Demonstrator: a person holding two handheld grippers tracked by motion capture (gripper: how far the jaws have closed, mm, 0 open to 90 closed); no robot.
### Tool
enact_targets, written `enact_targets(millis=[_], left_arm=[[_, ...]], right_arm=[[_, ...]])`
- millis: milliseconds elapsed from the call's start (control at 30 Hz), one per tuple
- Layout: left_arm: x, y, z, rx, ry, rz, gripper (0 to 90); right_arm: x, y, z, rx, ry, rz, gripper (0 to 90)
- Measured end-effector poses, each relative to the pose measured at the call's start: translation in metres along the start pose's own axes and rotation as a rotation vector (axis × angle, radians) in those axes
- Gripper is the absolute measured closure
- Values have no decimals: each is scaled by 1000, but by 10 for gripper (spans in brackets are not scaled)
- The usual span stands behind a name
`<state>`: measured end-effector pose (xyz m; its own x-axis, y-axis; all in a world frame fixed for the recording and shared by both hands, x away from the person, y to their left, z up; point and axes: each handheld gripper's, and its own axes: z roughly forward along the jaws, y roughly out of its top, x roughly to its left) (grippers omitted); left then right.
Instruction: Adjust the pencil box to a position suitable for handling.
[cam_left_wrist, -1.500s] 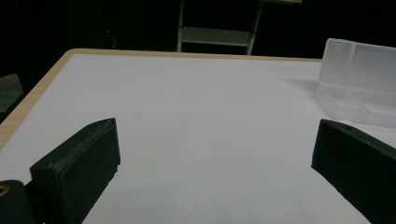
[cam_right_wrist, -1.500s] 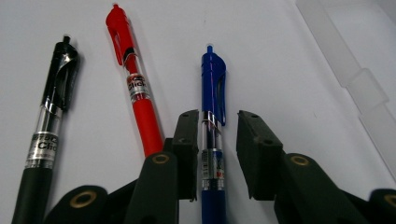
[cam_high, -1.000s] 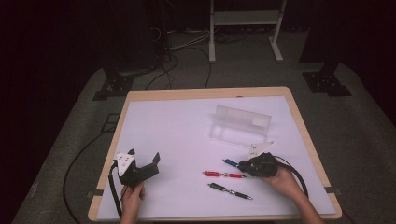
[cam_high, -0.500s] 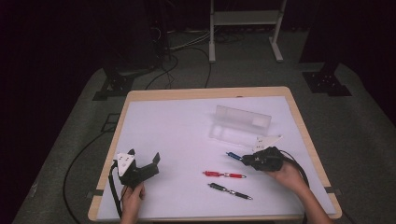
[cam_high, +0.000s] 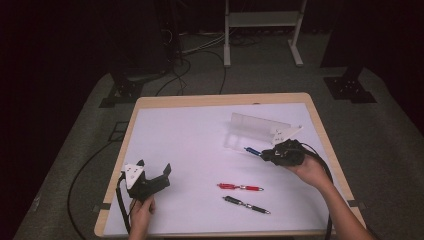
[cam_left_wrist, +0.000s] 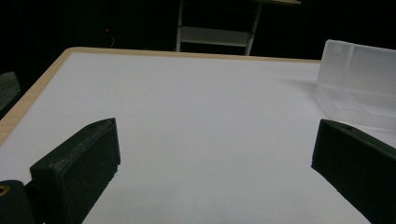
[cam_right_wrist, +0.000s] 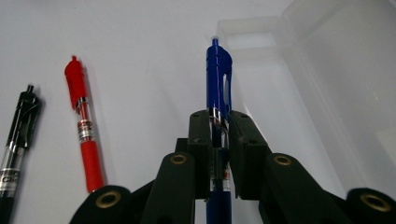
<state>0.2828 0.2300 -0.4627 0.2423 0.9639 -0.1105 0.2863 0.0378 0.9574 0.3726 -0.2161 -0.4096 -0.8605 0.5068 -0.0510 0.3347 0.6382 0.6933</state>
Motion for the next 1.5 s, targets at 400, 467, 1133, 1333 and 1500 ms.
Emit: enact_targets(millis=[400, 467, 1133, 1333, 1500], left_arm=[[0, 0, 0, -3, -4, 2, 4], [0, 0, 0, -4, -4, 3, 4], [0, 0, 0, -3, -5, 1, 4], [0, -1, -1, -12, -19, 13, 4], [0, 0, -1, -9, -19, 15, 4]], right_arm=[[-28, 21, 10, 29, -7, 12, 788], [-33, 23, 14, 39, -9, 18, 788], [-61, 16, 49, 125, -25, 68, 787], [-65, 13, 56, 142, -32, 74, 785], [-66, 11, 59, 149, -32, 72, 757]])
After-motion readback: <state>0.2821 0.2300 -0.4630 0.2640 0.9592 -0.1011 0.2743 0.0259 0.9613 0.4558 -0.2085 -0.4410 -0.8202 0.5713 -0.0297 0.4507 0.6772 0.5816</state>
